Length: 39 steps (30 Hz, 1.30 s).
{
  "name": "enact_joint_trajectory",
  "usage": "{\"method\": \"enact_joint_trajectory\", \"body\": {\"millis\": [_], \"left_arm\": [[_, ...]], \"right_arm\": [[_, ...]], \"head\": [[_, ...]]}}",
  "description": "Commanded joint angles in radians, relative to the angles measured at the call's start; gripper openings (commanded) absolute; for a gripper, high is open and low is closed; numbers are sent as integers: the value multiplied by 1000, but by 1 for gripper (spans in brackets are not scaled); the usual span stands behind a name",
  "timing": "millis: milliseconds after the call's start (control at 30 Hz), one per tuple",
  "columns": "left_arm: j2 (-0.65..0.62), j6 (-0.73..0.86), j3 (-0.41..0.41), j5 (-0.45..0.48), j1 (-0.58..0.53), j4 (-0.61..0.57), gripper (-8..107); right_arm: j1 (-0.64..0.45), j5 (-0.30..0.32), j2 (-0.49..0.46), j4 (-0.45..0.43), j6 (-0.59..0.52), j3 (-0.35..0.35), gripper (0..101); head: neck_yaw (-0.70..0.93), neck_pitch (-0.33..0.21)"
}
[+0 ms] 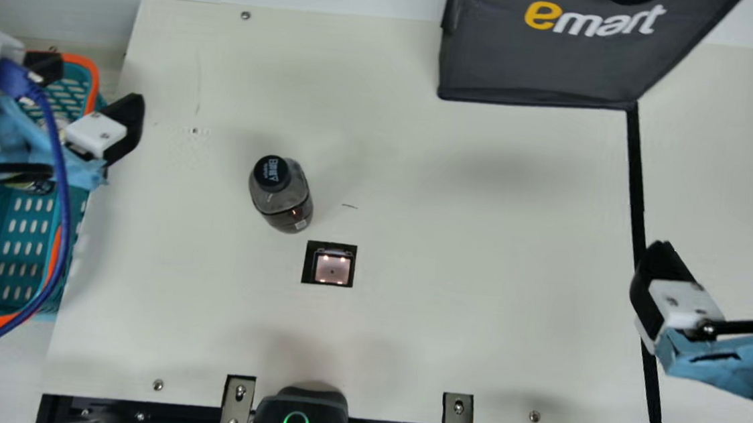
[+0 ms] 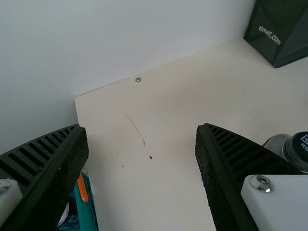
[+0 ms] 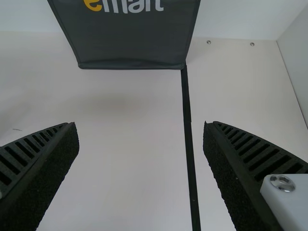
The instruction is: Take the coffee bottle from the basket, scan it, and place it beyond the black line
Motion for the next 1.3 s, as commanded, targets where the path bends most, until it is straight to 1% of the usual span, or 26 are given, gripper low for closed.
{"method": "enact_joint_trajectory", "body": {"millis": [0, 300, 767, 1100, 1267], "left_arm": [[-1, 4, 0, 3, 4, -3, 90], [-5, 24, 0, 18, 10, -22, 90], [-9, 49, 6, 49, -32, -52, 90], [-2, 21, 13, 26, -98, -37, 90], [-8, -9, 27, -5, -138, -9, 90]], "right_arm": [[0, 0, 0, 0, 0, 0, 91], [0, 0, 0, 0, 0, 0, 91], [0, 0, 0, 0, 0, 0, 91], [0, 0, 0, 0, 0, 0, 91], [0, 0, 0, 0, 0, 0, 91]], "head": [[0, -26], [0, -26], [0, -26], [0, -26], [0, -26]]}}
